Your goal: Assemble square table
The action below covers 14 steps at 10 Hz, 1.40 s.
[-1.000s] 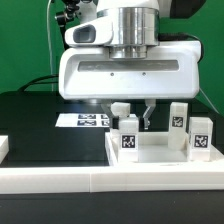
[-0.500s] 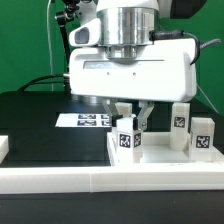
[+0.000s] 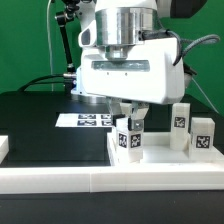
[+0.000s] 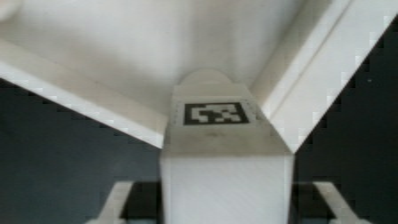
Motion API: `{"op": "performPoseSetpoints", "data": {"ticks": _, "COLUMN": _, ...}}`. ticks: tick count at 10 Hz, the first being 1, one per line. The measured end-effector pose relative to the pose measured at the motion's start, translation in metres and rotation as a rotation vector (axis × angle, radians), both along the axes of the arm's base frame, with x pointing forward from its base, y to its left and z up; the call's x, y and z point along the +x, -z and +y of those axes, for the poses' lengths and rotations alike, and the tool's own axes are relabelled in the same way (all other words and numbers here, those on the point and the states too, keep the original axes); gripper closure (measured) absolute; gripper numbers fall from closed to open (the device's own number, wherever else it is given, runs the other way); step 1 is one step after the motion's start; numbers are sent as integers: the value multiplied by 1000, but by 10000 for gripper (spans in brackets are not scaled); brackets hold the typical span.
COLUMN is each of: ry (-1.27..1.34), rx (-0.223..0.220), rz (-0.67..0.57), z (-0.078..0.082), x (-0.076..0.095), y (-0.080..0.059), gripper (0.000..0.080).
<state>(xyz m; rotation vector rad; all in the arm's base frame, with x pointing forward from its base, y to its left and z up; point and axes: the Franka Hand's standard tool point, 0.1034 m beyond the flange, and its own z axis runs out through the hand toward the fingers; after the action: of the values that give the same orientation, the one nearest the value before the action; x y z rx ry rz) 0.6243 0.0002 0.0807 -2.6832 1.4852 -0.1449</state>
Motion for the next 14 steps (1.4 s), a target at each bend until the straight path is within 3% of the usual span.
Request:
{"op": "performPoseSetpoints", "data": {"ticks": 5, "ry": -63, "rx": -6, "rz": -2, "z": -2, "x": 0, "y": 0, "gripper": 509}}
{"op": "performPoseSetpoints", "data": {"ticks": 6, "ry": -63, "rx": -6, "rz": -2, "z": -2, "x": 0, "y": 0, "gripper": 437}}
{"op": "performPoseSetpoints", "data": {"ticks": 7, "ry": -63, "rx": -6, "rz": -1, "z": -2, "x": 0, "y": 1, "gripper": 255}}
{"op": "performPoseSetpoints", "data": {"ticks": 8, "ry": -64, "rx": -6, "rz": -1, "z": -2, "x": 0, "y": 1, "gripper": 255}}
{"op": "performPoseSetpoints", "data": {"ticks": 9, "ry": -64, "rx": -6, "rz": -1, "z": -2, "x": 0, "y": 1, "gripper": 171}}
{"op": "performPoseSetpoints", "data": {"ticks": 14, "ry": -117, "rx": -11, "rz": -8, "z": -3, "x": 1, "y": 0, "gripper": 150}}
